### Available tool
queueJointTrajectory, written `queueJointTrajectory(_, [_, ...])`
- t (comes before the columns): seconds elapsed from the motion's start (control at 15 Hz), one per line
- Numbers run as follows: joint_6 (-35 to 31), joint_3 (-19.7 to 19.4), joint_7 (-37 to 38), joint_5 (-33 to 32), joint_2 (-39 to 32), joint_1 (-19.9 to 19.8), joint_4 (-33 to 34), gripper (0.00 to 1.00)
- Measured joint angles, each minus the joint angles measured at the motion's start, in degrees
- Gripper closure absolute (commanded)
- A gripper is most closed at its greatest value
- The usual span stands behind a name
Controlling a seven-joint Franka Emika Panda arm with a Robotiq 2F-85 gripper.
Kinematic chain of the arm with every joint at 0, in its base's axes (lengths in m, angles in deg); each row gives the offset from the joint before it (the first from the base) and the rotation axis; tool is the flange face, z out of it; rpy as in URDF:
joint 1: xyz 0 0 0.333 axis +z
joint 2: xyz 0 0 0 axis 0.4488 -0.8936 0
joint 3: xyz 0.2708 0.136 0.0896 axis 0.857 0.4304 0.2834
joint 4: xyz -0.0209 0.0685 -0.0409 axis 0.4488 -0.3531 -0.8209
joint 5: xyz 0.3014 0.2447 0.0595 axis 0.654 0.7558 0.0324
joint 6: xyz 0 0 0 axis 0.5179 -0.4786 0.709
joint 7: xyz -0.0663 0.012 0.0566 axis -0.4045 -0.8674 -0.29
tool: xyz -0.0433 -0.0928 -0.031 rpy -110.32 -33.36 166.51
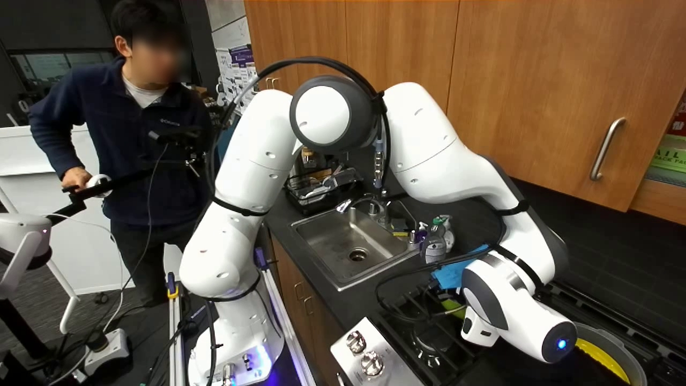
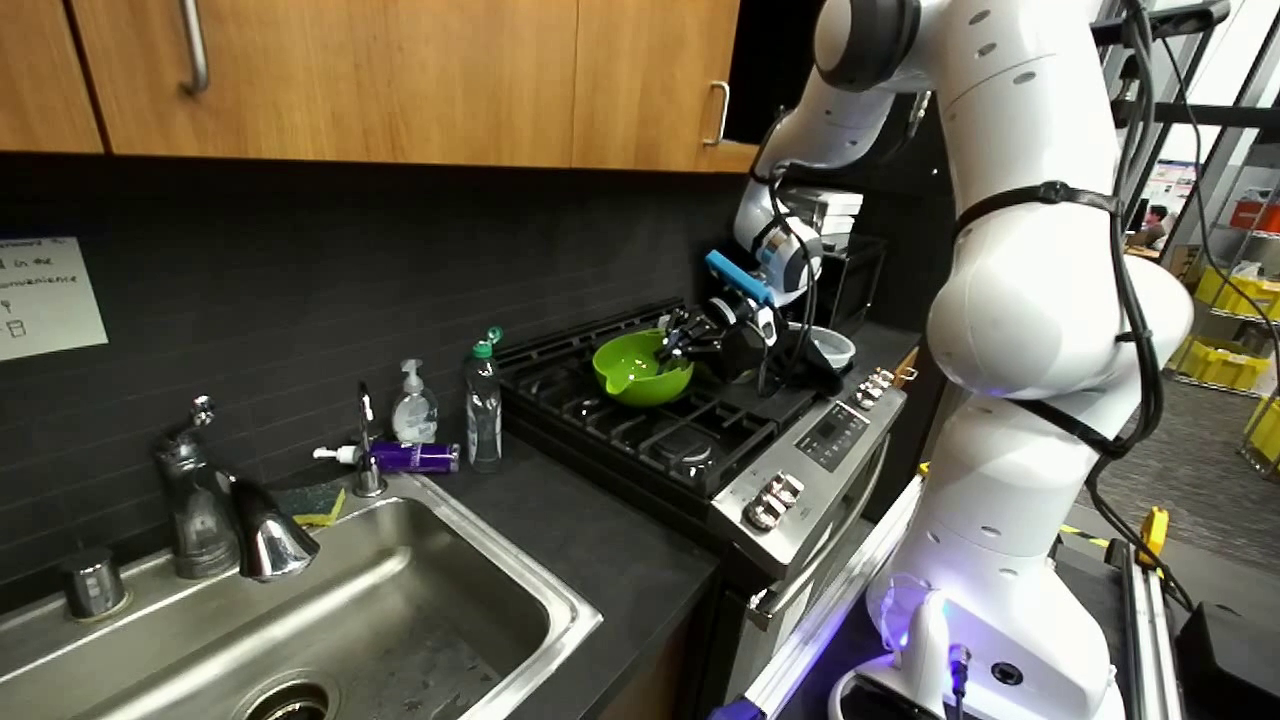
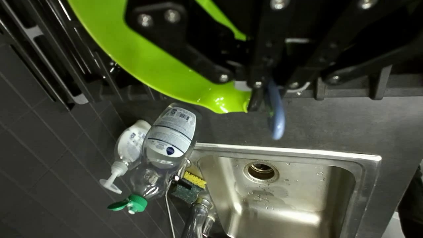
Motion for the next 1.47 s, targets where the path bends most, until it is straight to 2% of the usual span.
queueJointTrajectory(1.47, [-0.25, -1.63, 4.11, -0.19, -0.03, -1.71, 0.40, 0.99])
